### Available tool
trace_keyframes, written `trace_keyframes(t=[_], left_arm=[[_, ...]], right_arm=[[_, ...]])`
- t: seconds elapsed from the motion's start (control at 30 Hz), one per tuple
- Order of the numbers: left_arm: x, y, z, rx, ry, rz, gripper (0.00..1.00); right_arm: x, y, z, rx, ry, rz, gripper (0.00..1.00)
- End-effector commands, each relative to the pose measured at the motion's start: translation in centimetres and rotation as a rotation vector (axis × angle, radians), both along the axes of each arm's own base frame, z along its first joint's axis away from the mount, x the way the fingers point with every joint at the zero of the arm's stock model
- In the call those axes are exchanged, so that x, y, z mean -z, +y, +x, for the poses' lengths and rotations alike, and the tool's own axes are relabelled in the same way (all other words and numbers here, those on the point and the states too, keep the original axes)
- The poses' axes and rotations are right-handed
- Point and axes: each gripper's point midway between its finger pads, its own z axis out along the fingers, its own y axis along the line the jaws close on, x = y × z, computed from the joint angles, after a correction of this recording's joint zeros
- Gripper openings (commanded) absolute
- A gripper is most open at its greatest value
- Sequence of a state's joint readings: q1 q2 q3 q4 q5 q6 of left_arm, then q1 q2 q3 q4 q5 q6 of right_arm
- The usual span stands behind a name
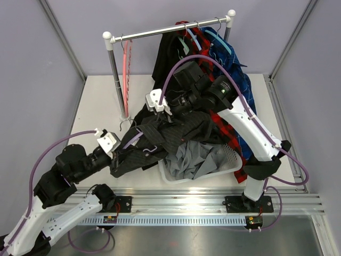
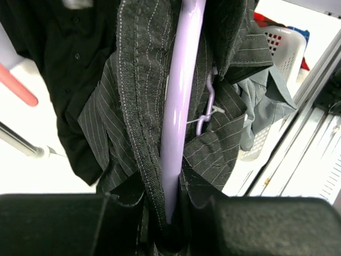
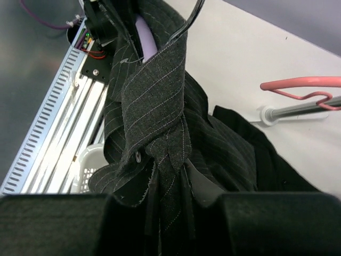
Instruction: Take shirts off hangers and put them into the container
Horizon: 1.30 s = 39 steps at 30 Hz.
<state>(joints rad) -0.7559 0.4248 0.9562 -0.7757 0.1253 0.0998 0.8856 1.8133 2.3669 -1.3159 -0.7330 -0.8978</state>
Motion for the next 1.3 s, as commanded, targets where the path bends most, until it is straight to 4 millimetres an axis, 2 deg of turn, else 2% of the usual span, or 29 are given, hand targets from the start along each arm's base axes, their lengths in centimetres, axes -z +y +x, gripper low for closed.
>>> trace_keyframes(t=[0.0,0.07,0.1,0.17,0.3,0.33,0.37,0.4,0.43,0.57,0.73,0.77,0.8,0.93,1.07,1.13,1.17,1.23,1.27], left_arm=[[-0.9,-1.4,-0.6,0.037,0.034,-0.110,0.00],[-0.7,-1.2,-0.5,-0.012,0.095,-0.168,0.00],[-0.6,-1.2,-0.6,-0.023,0.111,-0.189,0.00],[-0.8,-0.9,-1.0,-0.043,0.139,-0.257,0.00],[-1.7,0.1,-1.7,-0.079,0.140,-0.369,0.00],[-1.8,0.3,-1.8,-0.088,0.145,-0.392,0.00],[-1.8,0.6,-1.7,-0.107,0.145,-0.401,0.00],[-1.7,0.7,-1.6,-0.119,0.149,-0.403,0.00],[-1.3,0.9,-1.5,-0.132,0.159,-0.402,0.00],[-0.5,1.6,-0.4,-0.218,0.174,-0.377,0.00],[-0.8,1.9,0.5,-0.275,0.188,-0.380,0.00],[-0.9,2.1,0.6,-0.288,0.189,-0.382,0.00],[-1.3,2.0,0.8,-0.293,0.190,-0.387,0.00],[-2.6,1.5,0.9,-0.287,0.202,-0.437,0.00],[-4.3,0.9,0.4,-0.240,0.197,-0.492,0.00],[-5.1,0.6,0.2,-0.218,0.195,-0.518,0.00],[-5.2,0.6,0.1,-0.211,0.196,-0.525,0.00],[-5.8,0.5,-0.3,-0.194,0.199,-0.555,0.00],[-5.9,0.5,-0.3,-0.192,0.196,-0.563,0.00]], right_arm=[[-4.3,2.3,2.1,0.131,-0.030,0.162,0.00],[-4.3,3.1,4.0,0.218,-0.032,0.173,0.00],[-4.4,3.3,4.3,0.248,-0.011,0.178,0.03],[-4.5,3.7,5.3,0.294,-0.014,0.187,0.18],[-5.1,3.5,5.4,0.308,-0.024,0.198,0.32],[-5.2,3.5,5.4,0.310,-0.029,0.200,0.47],[-5.3,3.3,5.6,0.318,-0.033,0.200,0.57],[-5.3,3.2,5.6,0.320,-0.036,0.199,0.61],[-5.6,3.1,5.4,0.320,-0.041,0.204,0.70],[-7.2,1.8,5.6,0.370,-0.082,0.229,0.84],[-9.2,-0.4,3.6,0.392,-0.041,0.258,0.88],[-8.6,-0.5,3.6,0.419,-0.003,0.245,0.90],[-8.9,-0.9,3.1,0.422,0.005,0.253,0.90],[-7.3,-0.9,1.6,0.405,0.099,0.209,0.90],[-4.7,0.6,0.3,0.413,0.164,0.143,0.88],[-2.7,1.4,1.7,0.507,0.157,0.088,0.85],[-2.2,2.2,2.3,0.566,0.172,0.092,0.85],[-1.1,2.4,4.1,0.661,0.156,0.084,0.84],[-1.5,2.6,4.7,0.693,0.151,0.113,0.84]])
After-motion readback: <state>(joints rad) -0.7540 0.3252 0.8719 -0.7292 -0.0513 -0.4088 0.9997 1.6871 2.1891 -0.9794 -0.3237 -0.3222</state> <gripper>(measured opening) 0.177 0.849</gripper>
